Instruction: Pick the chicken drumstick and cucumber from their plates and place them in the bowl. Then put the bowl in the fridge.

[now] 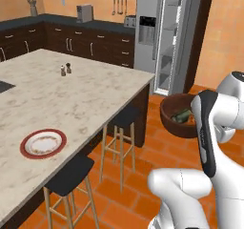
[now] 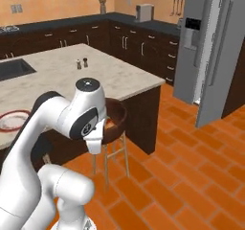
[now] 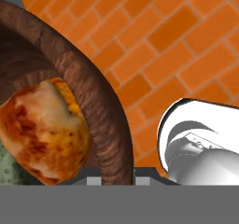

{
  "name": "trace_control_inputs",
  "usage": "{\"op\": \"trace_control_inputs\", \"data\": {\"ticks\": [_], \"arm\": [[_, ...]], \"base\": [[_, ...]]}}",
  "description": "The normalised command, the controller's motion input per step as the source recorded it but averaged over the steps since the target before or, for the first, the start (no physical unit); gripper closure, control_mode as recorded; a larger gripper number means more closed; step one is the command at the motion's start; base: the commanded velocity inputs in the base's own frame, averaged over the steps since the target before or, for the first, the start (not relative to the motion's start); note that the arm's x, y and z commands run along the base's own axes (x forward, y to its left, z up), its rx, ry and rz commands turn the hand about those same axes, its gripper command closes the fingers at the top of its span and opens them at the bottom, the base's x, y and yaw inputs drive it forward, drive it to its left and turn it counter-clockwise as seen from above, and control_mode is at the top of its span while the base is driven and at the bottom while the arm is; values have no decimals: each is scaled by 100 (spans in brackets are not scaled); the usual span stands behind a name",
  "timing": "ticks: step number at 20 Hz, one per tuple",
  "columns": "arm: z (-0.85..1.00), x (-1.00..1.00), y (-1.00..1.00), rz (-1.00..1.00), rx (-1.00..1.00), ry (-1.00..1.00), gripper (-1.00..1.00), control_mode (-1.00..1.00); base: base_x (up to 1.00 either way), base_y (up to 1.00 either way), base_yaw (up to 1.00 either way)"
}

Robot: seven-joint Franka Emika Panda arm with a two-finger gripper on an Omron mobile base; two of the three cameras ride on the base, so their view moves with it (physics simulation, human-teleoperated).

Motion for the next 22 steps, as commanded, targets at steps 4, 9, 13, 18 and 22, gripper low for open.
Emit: {"op": "trace_control_inputs", "data": {"ticks": [4, 9, 13, 18, 22], "arm": [[0, 0, 0, 0, 0, 0, 100, 100], [0, 0, 0, 0, 0, 0, 100, 100], [0, 0, 0, 0, 0, 0, 100, 100], [0, 0, 0, 0, 0, 0, 100, 100], [0, 0, 0, 0, 0, 0, 100, 100]], "base": [[-100, 35, 6], [-100, 76, 2], [-100, 54, 0], [-100, 17, 0], [-100, 20, 0]]}}
